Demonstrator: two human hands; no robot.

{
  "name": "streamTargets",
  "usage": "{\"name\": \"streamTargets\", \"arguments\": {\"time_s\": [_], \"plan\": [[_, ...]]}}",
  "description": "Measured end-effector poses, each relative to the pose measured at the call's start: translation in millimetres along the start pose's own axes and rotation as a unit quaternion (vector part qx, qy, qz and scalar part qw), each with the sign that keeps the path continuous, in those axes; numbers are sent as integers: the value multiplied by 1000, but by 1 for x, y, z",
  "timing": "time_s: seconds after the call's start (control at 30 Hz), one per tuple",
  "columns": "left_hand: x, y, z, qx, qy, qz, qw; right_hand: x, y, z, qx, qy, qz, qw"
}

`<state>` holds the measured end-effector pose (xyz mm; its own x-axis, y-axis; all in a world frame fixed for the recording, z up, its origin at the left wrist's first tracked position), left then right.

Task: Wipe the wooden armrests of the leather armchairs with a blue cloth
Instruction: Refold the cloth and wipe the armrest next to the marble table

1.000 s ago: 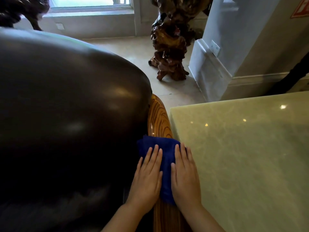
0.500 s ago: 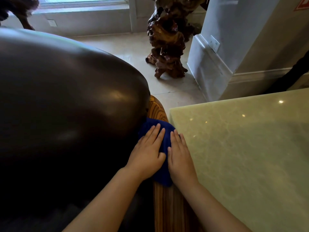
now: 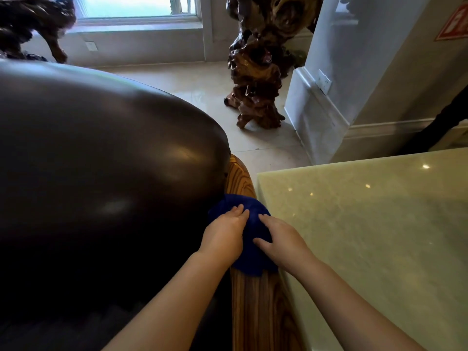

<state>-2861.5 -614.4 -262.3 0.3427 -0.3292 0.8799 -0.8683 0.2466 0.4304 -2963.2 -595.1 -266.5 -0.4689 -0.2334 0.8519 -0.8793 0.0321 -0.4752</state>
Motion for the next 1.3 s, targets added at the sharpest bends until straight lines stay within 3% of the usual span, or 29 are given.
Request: {"name": "streamTargets", "arguments": {"time_s": [0.27,0.43,0.7,1.0,1.3], "plan": [[-10,11,-39,20,19,-50,998,11,6,-23,-16,31,-23,999],[-14,15,-65,36,29,-67,997,9,8,-44,-1,-1,-41,999],[-4,21,-104,69,-102,-156,980,24,-5,-86,19,-106,-48,993],[107,58,-138,40,-53,-164,984,122,-69,-124,72,-63,-6,995],[294,112,-226,35,75,-156,984,275,-202,-186,178,-15,-18,984]]}}
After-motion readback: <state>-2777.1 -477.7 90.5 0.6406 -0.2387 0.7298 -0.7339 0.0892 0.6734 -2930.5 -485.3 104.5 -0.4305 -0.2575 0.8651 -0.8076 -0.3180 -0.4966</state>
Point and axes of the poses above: each hand's wrist, its own z-axis towards the middle knuckle, its own x-axis out of the back of the hand, y = z × x, the point moved 8 cm from there along z, towards the middle knuckle, and after that the axes turned 4 degrees about -z, right-handed, at the moved point
